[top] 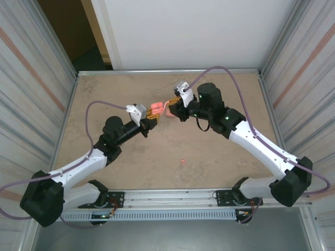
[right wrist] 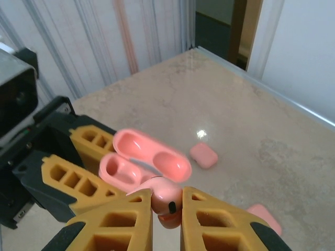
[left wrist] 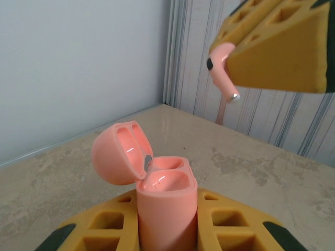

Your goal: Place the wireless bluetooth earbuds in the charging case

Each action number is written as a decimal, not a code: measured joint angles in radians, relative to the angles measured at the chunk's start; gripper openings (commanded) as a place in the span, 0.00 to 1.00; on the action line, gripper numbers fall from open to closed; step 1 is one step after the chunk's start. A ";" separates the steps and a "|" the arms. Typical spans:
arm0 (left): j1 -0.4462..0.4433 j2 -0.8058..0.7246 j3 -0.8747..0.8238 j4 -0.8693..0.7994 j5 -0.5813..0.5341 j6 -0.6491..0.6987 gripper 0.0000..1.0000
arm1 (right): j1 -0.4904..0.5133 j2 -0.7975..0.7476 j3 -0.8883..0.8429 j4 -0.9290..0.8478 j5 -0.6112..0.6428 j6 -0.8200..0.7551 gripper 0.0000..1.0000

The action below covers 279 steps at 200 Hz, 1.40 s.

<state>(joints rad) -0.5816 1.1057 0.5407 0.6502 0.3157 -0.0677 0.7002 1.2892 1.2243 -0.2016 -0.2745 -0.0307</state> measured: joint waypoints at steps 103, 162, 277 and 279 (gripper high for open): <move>0.000 0.006 0.000 0.006 0.007 -0.012 0.00 | 0.049 0.072 0.034 0.026 -0.010 -0.032 0.15; 0.000 0.006 -0.001 0.006 0.007 -0.012 0.00 | 0.058 0.101 0.043 0.044 -0.009 -0.034 0.15; 0.000 0.005 -0.006 0.006 0.006 -0.012 0.00 | 0.075 0.136 0.053 0.035 0.014 -0.061 0.15; 0.000 0.005 -0.006 0.006 0.006 -0.012 0.00 | 0.075 0.136 0.053 0.034 0.014 -0.061 0.15</move>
<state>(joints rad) -0.5816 1.1107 0.5343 0.6559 0.3218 -0.0795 0.7750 1.4250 1.2778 -0.1673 -0.2604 -0.0914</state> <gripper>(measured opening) 0.222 0.156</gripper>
